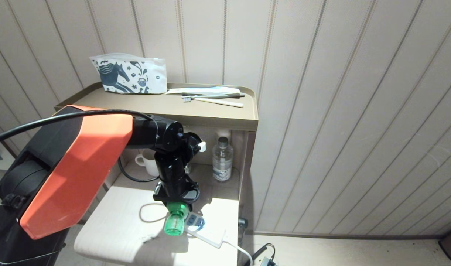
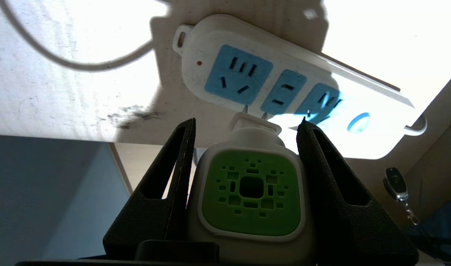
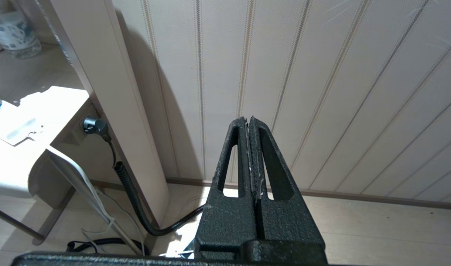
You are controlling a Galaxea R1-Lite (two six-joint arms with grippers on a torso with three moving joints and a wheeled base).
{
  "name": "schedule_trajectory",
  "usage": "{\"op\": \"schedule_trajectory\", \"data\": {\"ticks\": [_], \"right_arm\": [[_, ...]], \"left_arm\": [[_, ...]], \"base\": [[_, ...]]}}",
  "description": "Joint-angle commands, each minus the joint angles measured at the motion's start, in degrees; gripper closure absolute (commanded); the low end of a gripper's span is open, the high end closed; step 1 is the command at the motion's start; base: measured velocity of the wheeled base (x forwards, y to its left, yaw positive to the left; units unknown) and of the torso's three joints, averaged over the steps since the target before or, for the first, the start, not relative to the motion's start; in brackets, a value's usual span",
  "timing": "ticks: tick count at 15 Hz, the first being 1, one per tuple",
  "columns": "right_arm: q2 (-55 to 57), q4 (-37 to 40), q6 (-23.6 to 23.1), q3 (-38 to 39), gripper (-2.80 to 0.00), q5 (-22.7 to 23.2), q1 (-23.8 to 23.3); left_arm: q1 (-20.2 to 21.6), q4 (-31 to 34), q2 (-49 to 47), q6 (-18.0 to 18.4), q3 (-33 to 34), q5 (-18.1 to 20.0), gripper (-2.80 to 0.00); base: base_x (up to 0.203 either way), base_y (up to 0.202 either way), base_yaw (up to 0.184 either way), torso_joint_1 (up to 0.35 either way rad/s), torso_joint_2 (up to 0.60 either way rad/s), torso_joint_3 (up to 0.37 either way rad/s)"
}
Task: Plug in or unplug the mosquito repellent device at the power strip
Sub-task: Insert the plug into the socket
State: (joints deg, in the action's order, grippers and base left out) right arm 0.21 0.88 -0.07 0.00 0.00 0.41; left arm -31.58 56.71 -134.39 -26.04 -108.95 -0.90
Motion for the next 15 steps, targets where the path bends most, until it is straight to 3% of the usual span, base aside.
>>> {"op": "schedule_trajectory", "data": {"ticks": [1, 3, 4, 15], "right_arm": [[0.1, 0.0, 0.0, 0.0, 0.0, 0.0, 0.0], [0.0, 0.0, 0.0, 0.0, 0.0, 0.0, 0.0], [0.1, 0.0, 0.0, 0.0, 0.0, 0.0, 0.0], [0.1, 0.0, 0.0, 0.0, 0.0, 0.0, 0.0]], "left_arm": [[0.1, 0.0, -1.6, -0.2, -0.5, -1.0, 0.0], [0.2, -0.2, -3.4, -0.6, -0.7, -6.0, 0.0], [0.2, -0.5, -3.9, -0.7, -0.8, -6.5, 0.0], [0.5, -1.0, -2.9, -0.6, -1.2, -5.8, 0.0]], "base": [[0.0, 0.0, 0.0, 0.0, 0.0, 0.0], [0.0, 0.0, 0.0, 0.0, 0.0, 0.0], [0.0, 0.0, 0.0, 0.0, 0.0, 0.0], [0.0, 0.0, 0.0, 0.0, 0.0, 0.0]]}}
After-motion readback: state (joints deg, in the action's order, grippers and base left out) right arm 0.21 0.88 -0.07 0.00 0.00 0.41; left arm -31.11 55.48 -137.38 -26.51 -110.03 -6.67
